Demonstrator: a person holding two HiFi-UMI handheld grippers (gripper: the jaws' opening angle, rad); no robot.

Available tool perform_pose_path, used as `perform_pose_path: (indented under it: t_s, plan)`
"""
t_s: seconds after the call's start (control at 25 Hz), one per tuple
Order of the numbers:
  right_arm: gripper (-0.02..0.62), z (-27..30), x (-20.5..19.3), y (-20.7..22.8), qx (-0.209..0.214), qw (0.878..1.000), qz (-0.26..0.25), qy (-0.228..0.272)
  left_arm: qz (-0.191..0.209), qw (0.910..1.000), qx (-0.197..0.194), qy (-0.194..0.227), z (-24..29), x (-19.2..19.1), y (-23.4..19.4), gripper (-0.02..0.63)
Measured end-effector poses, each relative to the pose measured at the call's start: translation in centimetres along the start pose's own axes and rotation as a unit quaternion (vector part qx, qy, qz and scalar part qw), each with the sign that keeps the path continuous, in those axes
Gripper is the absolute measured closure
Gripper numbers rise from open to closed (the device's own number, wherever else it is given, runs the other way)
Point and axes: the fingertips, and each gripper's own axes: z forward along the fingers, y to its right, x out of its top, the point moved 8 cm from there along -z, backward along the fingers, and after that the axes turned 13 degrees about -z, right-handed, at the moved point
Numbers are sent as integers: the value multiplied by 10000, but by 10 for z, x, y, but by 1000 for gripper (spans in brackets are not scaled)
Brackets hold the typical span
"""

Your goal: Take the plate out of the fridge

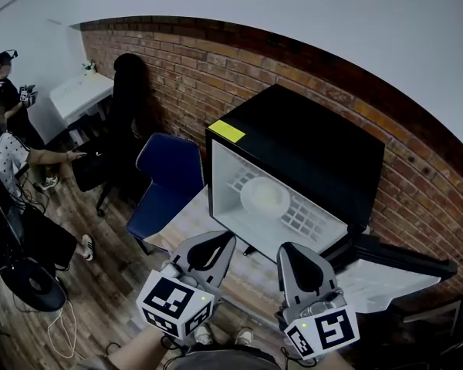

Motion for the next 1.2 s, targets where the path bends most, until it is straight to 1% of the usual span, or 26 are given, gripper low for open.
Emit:
perform_pose_path:
  t_s: [0.08,0.2,0.28,0.4,0.52,0.56,0.64,0.76,0.84,0.96,1.04,1.12,1.2]
  plan:
    - [563,2,2,2,2,10000,-12,31,-190,9998,25,73,7,2,-4,583]
    - [563,6,4,5,31,10000,-56,65,-484,9988,-18,75,19,4,-11,583]
    - [563,9,6,6,41,9999,-73,82,-820,9966,-78,101,28,5,-18,583]
    - [563,12,6,7,68,9999,-90,91,-1450,9892,-192,134,38,5,-28,583]
    - [562,16,5,7,122,9998,-139,84,-2080,9773,-341,191,49,3,-37,581]
    - [561,18,4,7,133,9998,-146,79,-2309,9719,-411,214,53,2,-40,574]
    - [563,22,2,8,139,9998,-142,59,-2768,9589,-580,241,62,-1,-47,509]
    - [561,27,0,10,128,9998,-118,9,-3521,9322,-799,263,75,-9,-58,495]
    - [561,31,-1,12,119,9999,-106,-16,-3952,9145,-821,270,84,-16,-67,486]
    - [561,36,-5,16,113,9999,-105,-72,-4505,8887,-807,284,97,-31,-81,482]
    - [562,39,-7,17,105,9998,-108,-116,-4829,8714,-824,262,104,-44,-90,462]
    - [561,42,-9,18,87,9998,-116,-151,-5096,8565,-790,216,110,-57,-97,451]
    - [561,45,-11,19,62,9997,-110,-187,-5310,8441,-720,169,115,-67,-103,446]
